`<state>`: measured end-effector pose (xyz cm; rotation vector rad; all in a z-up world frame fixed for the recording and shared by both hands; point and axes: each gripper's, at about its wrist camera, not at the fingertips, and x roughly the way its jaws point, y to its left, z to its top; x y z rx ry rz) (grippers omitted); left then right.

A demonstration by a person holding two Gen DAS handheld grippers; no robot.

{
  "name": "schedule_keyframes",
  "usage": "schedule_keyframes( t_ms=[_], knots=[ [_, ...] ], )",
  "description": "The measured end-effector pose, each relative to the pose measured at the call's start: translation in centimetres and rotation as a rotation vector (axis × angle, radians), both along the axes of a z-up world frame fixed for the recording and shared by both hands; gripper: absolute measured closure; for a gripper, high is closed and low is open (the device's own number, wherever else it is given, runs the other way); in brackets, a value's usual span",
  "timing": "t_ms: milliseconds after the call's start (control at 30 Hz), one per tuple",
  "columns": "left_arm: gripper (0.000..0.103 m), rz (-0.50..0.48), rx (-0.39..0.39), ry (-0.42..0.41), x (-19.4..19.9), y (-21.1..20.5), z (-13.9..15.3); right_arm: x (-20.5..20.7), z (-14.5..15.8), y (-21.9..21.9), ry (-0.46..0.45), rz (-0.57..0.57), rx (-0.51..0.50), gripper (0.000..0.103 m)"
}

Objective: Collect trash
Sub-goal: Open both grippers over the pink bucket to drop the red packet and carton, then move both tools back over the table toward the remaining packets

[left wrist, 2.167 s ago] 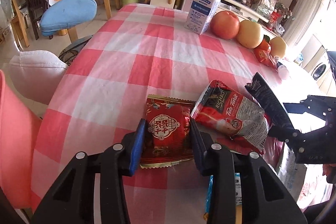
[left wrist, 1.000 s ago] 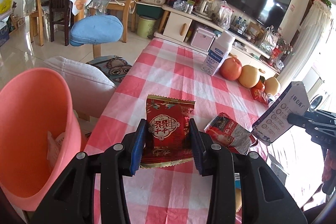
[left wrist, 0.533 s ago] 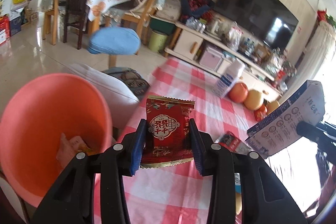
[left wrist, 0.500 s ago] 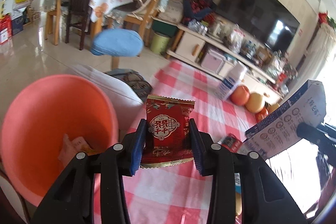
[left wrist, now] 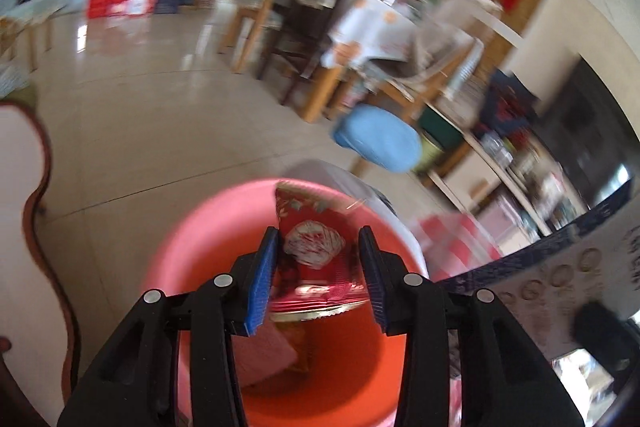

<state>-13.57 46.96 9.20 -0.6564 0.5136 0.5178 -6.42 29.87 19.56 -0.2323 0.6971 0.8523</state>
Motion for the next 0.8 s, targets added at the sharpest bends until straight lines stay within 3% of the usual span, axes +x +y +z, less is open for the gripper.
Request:
schedule_keyframes(
  t_ms=[33,67,100,233,433,633,800],
  knots=[
    [0.055,0.019,0.004,-0.002,-0.1,0.4,-0.1,0.3,-0.5,0.9,-0.006,0.002,-0.020,0.065],
    [0.038,0.038,0.015,0.011,-0.1,0.5,-0.2,0.5,-1.3,1.8,-0.004,0.006,-0.047,0.056],
    [0.027,0.068,0.031,0.025,-0.2,0.6,-0.3,0.9,-2.1,2.6,0.001,-0.002,-0.079,0.040],
    [0.021,0.060,0.072,0.026,0.1,0.3,0.0,1.3,-3.4,0.8,0.040,-0.041,-0.045,0.028],
    [0.011,-0.014,0.184,0.011,0.9,-2.5,0.9,0.2,-3.0,-6.1,-0.021,-0.162,-0.078,0.016],
    [0.010,-0.128,0.223,-0.044,1.2,-5.9,1.6,-1.6,-2.7,-13.5,-0.058,-0.252,-0.123,0.013],
    [0.010,-0.205,0.302,-0.059,1.8,-9.3,2.5,-2.9,-1.9,-18.3,-0.073,-0.311,-0.088,0.011]
  ],
)
